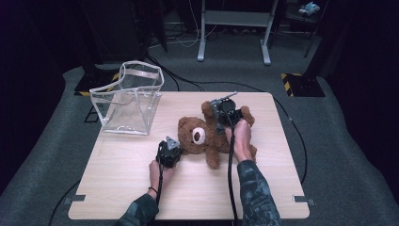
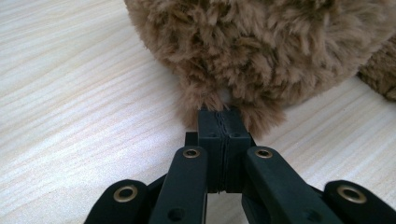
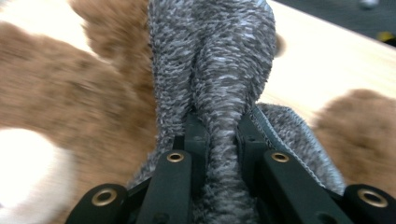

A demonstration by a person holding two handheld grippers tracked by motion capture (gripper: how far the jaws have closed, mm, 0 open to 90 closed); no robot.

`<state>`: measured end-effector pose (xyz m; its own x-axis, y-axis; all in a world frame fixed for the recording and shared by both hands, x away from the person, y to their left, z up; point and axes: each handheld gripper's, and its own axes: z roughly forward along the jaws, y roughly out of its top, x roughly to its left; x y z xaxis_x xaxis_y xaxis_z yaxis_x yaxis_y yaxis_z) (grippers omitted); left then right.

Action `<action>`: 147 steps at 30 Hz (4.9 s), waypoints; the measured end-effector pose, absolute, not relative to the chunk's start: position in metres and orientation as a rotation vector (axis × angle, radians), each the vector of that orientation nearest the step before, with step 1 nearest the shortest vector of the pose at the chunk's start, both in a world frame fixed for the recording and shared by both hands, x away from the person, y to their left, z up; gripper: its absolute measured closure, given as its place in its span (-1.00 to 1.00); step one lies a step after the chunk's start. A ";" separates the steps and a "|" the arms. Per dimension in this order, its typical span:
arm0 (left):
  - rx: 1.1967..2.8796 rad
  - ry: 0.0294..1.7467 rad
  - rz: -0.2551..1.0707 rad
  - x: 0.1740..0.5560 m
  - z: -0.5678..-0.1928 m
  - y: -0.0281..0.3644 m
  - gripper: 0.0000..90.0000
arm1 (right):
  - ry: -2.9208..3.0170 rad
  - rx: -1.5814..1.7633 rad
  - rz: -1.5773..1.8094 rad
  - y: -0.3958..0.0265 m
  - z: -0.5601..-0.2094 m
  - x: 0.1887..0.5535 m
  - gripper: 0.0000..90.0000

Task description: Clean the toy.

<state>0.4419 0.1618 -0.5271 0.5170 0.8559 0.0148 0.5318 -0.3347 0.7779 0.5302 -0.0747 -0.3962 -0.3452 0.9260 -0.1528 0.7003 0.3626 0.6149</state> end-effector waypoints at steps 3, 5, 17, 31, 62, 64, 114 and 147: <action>2.017 1.130 0.560 0.442 -0.527 0.161 0.98 | 2.114 1.423 0.563 -0.090 -0.393 0.530 0.76; 2.016 1.129 0.559 0.442 -0.527 0.162 0.98 | 2.098 1.467 0.589 -0.101 -0.394 0.530 0.76; 2.022 1.128 0.566 0.442 -0.527 0.161 0.98 | 2.206 1.413 0.799 -0.074 -0.398 0.527 0.76; 2.021 1.129 0.571 0.442 -0.527 0.160 0.98 | 2.098 1.430 0.552 -0.113 -0.405 0.529 0.77; 2.038 1.117 0.590 0.440 -0.527 0.159 0.98 | 1.916 1.758 0.708 -0.214 -0.442 0.507 0.77; 2.040 1.115 0.585 0.440 -0.527 0.159 0.98 | 1.918 1.753 0.798 -0.212 -0.439 0.504 0.77; 2.030 1.124 0.582 0.441 -0.527 0.160 0.98 | 2.066 1.470 0.783 -0.127 -0.420 0.491 0.77; 2.017 1.138 0.569 0.444 -0.527 0.161 1.00 | 2.216 1.382 0.900 -0.055 -0.436 0.485 0.76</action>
<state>0.4436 0.1608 -0.5274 0.5082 0.8610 0.0208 0.5330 -0.3334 0.7776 0.4851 -0.0547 -0.4360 -0.4461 0.8948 0.0174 0.6533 0.3123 0.6897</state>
